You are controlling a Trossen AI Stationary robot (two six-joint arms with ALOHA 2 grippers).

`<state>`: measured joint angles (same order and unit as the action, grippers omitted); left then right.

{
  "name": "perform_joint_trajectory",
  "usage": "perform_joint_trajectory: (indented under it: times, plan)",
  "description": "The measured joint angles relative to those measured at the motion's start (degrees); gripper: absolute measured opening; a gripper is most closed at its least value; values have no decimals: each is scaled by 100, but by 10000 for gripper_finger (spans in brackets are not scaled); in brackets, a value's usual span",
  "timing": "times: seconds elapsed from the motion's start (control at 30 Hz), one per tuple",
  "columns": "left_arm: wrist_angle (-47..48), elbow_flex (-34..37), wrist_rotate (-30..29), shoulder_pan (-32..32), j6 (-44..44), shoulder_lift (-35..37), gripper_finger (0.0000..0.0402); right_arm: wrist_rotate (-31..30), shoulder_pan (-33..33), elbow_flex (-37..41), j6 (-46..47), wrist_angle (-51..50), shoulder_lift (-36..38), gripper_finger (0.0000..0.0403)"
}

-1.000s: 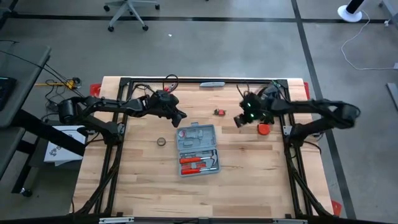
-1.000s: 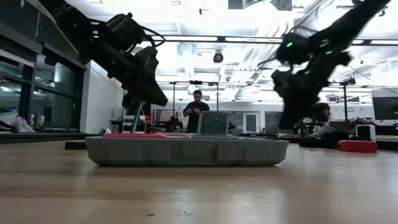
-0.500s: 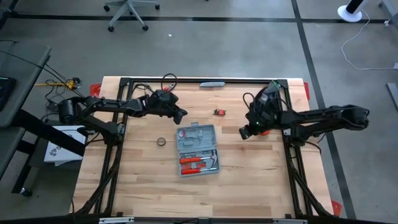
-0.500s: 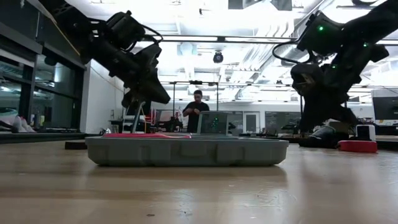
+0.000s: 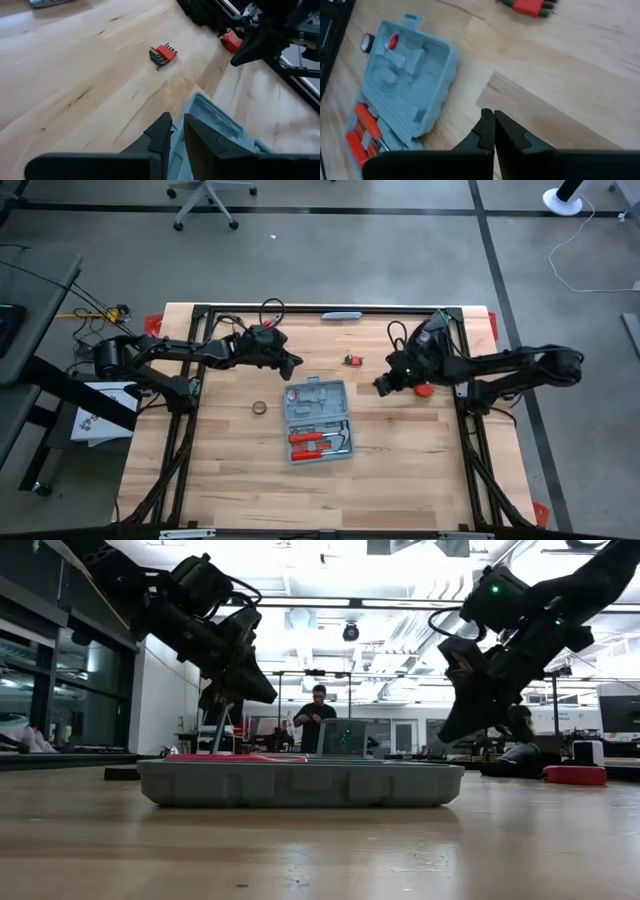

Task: Prefit tool cases
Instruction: Put the orange hex key set into the gray tool case

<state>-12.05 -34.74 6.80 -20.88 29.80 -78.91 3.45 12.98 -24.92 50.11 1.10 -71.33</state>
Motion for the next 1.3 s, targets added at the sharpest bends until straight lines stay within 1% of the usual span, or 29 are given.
perform_joint_trajectory:
  times: [0.17,0.43,0.57,0.67,0.77,0.83,0.93,1.0,1.2,1.3]
  plan:
    - [-7,0,-3,0,-177,-2,46,327,122,-563,-683,-295,-378,0]
    - [10,0,-43,-9,-491,-4,46,366,634,-2040,-2675,-1304,-1399,0]
    - [17,0,-97,-9,-501,-4,46,363,896,-2840,-3866,-2016,-1912,0]
    - [39,0,-97,-9,-501,-4,46,359,1040,-3315,-4953,-2550,-2216,0]
    - [89,0,-101,-9,-555,-4,46,382,1132,-3536,-6114,-2784,-2425,3]
    - [132,0,-102,-7,-636,-4,46,537,1204,-3581,-6601,-2776,-2499,12]
    - [263,0,-102,-7,-646,-7,46,878,1338,-3575,-6985,-2721,-2577,33]
    - [321,0,-101,-4,-649,-7,46,967,1428,-3573,-7026,-2750,-2631,53]
    - [434,0,-100,-4,-813,-7,46,992,1567,-3570,-7158,-2696,-2737,116]
    - [457,0,-100,-5,-917,-7,46,994,1567,-3568,-7106,-2616,-2737,141]
